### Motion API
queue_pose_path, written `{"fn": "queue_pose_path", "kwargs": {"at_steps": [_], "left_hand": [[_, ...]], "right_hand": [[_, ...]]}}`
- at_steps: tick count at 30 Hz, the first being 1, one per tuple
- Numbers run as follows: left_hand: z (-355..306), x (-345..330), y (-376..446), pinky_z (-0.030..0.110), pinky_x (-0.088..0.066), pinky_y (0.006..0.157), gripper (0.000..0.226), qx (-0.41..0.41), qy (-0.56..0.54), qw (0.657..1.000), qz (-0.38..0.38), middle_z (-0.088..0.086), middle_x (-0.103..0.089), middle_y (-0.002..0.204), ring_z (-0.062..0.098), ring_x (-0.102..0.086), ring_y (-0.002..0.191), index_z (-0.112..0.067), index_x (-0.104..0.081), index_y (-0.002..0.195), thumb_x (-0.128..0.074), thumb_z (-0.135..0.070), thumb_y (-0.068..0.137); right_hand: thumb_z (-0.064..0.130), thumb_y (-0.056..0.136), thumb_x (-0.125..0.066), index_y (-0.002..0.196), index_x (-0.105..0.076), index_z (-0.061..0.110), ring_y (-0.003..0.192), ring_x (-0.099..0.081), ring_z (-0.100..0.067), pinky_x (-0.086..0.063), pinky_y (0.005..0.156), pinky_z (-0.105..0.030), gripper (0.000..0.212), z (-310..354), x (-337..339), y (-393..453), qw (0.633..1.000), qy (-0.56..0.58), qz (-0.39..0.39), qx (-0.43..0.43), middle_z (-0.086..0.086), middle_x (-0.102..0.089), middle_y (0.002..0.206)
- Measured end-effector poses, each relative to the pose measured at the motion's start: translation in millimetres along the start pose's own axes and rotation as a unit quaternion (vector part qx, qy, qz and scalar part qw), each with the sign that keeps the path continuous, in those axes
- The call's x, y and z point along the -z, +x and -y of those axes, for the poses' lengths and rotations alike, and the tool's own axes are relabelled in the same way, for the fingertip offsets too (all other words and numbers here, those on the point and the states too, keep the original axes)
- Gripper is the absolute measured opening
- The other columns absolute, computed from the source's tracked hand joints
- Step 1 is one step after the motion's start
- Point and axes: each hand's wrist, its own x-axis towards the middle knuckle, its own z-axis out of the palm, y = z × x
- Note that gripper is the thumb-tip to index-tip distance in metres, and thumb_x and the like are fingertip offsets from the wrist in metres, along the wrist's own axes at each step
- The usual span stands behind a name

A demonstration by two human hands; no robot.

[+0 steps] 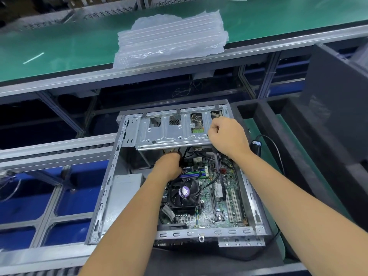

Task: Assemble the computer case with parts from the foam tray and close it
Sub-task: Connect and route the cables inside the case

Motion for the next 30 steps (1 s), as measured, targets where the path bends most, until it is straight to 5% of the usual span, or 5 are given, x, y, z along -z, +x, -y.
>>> {"fn": "queue_pose_path", "kwargs": {"at_steps": [11,15,19,22,30], "left_hand": [[-2,7,-3,0.029,-0.037,0.06,0.024,-0.001,-0.043,0.996,-0.083,0.006,-0.051,0.068,0.027,-0.049,0.067,-0.008,-0.046,0.069,-0.051,-0.018,0.091],[-6,3,3,0.032,-0.045,0.066,0.022,-0.015,-0.154,0.988,-0.002,0.007,-0.064,0.088,0.021,-0.058,0.074,-0.003,-0.056,0.09,-0.05,-0.022,0.098],[-3,2,8,0.028,-0.038,0.066,0.026,-0.012,-0.099,0.995,0.031,0.001,-0.054,0.09,0.011,-0.05,0.071,-0.011,-0.044,0.077,-0.045,-0.023,0.1],[0,-1,7,0.027,-0.039,0.08,0.018,-0.015,-0.102,0.992,0.076,0.002,-0.059,0.11,0.016,-0.056,0.096,-0.016,-0.045,0.079,-0.045,-0.01,0.096],[-6,0,12,0.033,-0.048,0.074,0.026,-0.026,-0.046,0.998,-0.019,0.014,-0.066,0.106,0.032,-0.061,0.091,-0.009,-0.063,0.117,-0.051,-0.012,0.093]], "right_hand": [[0.007,0.084,-0.046,0.066,-0.05,0.007,0.064,-0.049,-0.024,-0.032,0.049,-0.026,0.018,1,2,-1,1.0,0.007,0.002,0.001,-0.012,-0.059,0.071],[0.008,0.085,-0.047,0.063,-0.046,0.012,0.065,-0.05,-0.024,-0.031,0.049,-0.026,0.022,0,2,-2,1.0,0.01,0.005,0.002,-0.006,-0.057,0.069],[0.008,0.085,-0.047,0.061,-0.044,0.016,0.064,-0.049,-0.021,-0.029,0.049,-0.026,0.026,0,2,-1,1.0,0.013,0.006,0.0,-0.003,-0.056,0.068],[0.009,0.085,-0.047,0.059,-0.042,0.019,0.062,-0.047,-0.019,-0.027,0.049,-0.026,0.028,0,2,0,1.0,0.015,0.008,-0.002,-0.001,-0.054,0.067],[0.008,0.086,-0.046,0.058,-0.04,0.019,0.056,-0.042,-0.014,-0.026,0.048,-0.027,0.031,0,3,0,1.0,0.015,0.007,-0.005,0.002,-0.049,0.061]]}}
